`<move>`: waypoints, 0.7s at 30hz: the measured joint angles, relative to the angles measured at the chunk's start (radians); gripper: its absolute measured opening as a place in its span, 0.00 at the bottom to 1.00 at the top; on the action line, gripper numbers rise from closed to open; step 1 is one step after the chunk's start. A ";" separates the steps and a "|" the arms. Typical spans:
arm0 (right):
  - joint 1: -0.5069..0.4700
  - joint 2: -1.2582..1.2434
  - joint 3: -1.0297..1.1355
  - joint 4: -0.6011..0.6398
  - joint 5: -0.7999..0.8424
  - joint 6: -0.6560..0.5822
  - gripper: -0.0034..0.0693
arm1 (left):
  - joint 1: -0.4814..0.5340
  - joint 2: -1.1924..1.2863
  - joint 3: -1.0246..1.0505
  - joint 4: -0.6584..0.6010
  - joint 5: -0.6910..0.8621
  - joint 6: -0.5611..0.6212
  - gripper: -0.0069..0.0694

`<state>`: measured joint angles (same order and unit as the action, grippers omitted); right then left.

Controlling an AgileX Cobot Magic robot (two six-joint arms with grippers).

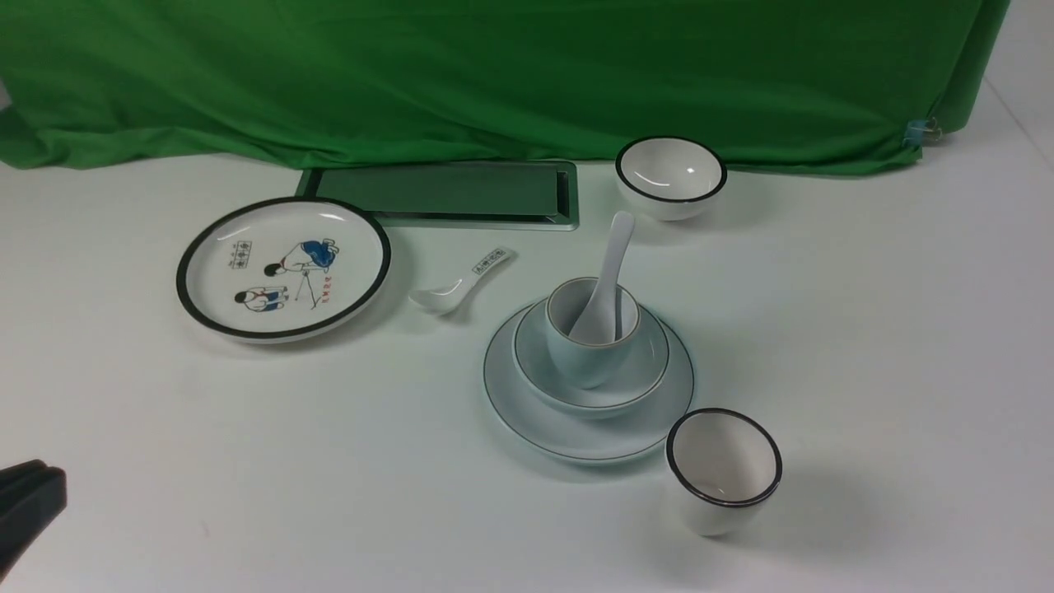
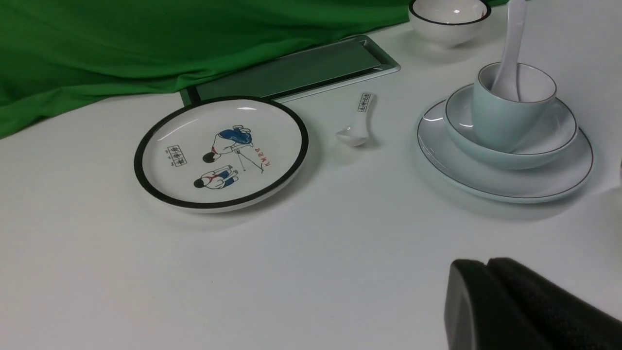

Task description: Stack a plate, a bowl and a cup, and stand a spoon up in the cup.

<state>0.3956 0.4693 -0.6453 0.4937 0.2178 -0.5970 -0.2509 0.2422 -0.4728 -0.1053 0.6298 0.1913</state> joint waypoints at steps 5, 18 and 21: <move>-0.012 -0.083 0.095 -0.002 -0.078 0.010 0.11 | 0.000 0.000 0.000 0.000 0.000 -0.001 0.05; -0.314 -0.370 0.562 -0.431 -0.204 0.532 0.06 | 0.000 0.000 0.001 0.000 0.000 0.000 0.05; -0.388 -0.430 0.644 -0.465 -0.194 0.559 0.06 | 0.000 0.000 0.001 0.000 0.000 0.000 0.05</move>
<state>0.0078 0.0389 -0.0010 0.0292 0.0240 -0.0376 -0.2509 0.2422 -0.4719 -0.1051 0.6298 0.1913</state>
